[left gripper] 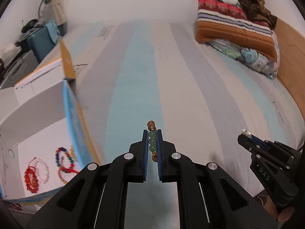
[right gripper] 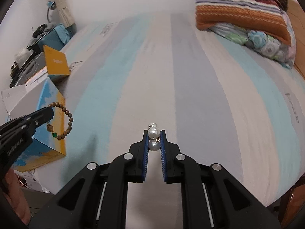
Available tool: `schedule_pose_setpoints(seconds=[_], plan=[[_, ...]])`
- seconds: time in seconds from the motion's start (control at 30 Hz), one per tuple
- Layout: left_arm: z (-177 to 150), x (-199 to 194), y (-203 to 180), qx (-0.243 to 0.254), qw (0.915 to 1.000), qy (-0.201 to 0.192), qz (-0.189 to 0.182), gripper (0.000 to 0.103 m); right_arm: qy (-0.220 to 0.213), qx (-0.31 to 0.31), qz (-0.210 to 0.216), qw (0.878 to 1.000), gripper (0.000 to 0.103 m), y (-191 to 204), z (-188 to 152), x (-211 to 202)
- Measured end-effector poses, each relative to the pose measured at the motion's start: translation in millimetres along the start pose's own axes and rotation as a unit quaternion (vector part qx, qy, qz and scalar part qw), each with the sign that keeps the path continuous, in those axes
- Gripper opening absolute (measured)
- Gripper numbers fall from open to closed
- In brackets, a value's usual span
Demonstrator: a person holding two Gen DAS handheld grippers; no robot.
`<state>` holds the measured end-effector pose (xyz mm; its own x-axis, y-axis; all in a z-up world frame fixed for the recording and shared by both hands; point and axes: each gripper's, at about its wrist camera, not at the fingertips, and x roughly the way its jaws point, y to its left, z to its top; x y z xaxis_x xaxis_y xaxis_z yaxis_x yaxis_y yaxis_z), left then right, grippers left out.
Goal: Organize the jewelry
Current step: 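Carry the wooden bracelet and pearl charms over the white box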
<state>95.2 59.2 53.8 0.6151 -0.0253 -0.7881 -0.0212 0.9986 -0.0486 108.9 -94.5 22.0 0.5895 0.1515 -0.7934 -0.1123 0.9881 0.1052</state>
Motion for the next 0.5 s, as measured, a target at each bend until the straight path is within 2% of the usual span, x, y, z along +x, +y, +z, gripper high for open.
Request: schedule_pose_setpoints(seconds=[0.5], plan=[[-9.4,-70.3,101.8,-0.069,0.9958,-0.047,0.04,0.007,-0.033,-0.083,0.047,0.995,0.011,132.8,28.0,-20.2]])
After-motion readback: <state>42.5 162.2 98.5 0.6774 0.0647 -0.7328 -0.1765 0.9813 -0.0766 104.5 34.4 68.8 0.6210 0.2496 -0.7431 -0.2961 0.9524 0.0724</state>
